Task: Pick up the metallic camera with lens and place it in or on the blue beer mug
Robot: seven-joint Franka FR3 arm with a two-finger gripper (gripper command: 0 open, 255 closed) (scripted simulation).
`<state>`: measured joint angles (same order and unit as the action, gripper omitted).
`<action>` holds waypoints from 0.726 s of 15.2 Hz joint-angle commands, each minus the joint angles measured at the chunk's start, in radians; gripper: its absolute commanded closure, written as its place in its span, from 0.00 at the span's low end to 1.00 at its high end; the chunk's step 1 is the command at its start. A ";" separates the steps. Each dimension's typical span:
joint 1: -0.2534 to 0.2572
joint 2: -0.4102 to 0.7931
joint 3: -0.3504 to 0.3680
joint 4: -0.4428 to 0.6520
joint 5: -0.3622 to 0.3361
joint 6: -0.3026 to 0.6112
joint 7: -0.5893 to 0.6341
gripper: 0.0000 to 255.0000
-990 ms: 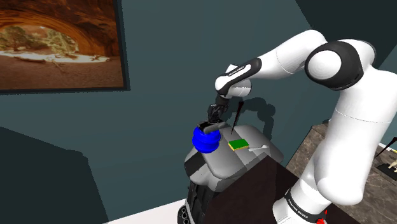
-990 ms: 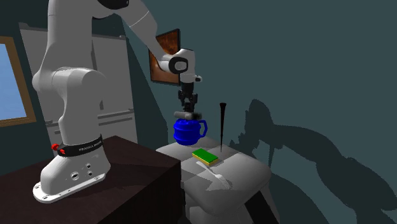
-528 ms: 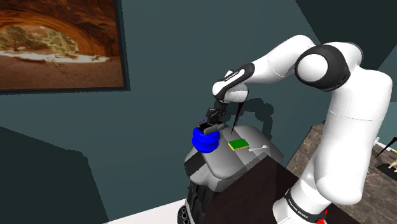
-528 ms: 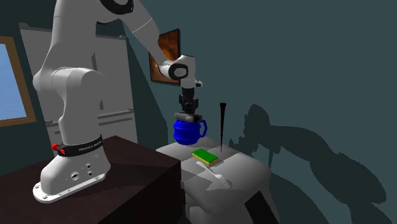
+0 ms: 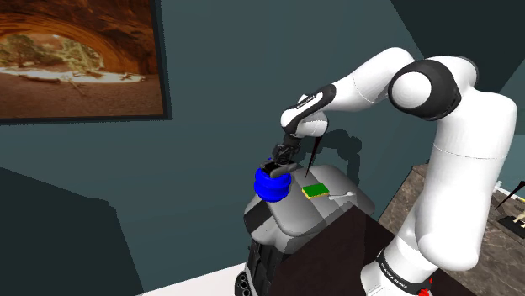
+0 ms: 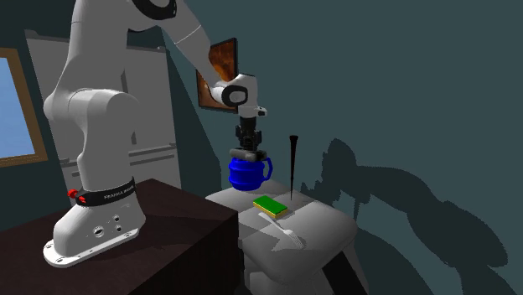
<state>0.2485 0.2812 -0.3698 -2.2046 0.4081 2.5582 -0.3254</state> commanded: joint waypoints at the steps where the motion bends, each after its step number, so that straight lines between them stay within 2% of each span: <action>1: 0.000 0.008 0.004 -0.008 0.003 -0.001 -0.003 0.00; 5: 0.004 0.007 0.002 -0.003 -0.002 -0.006 0.004 0.00; 9: 0.026 -0.105 -0.042 -0.008 -0.099 -0.099 0.070 0.00; 11: 0.025 -0.105 -0.041 -0.008 -0.100 -0.099 0.070 0.00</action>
<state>0.2726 0.1811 -0.4093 -2.2120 0.3132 2.4638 -0.2581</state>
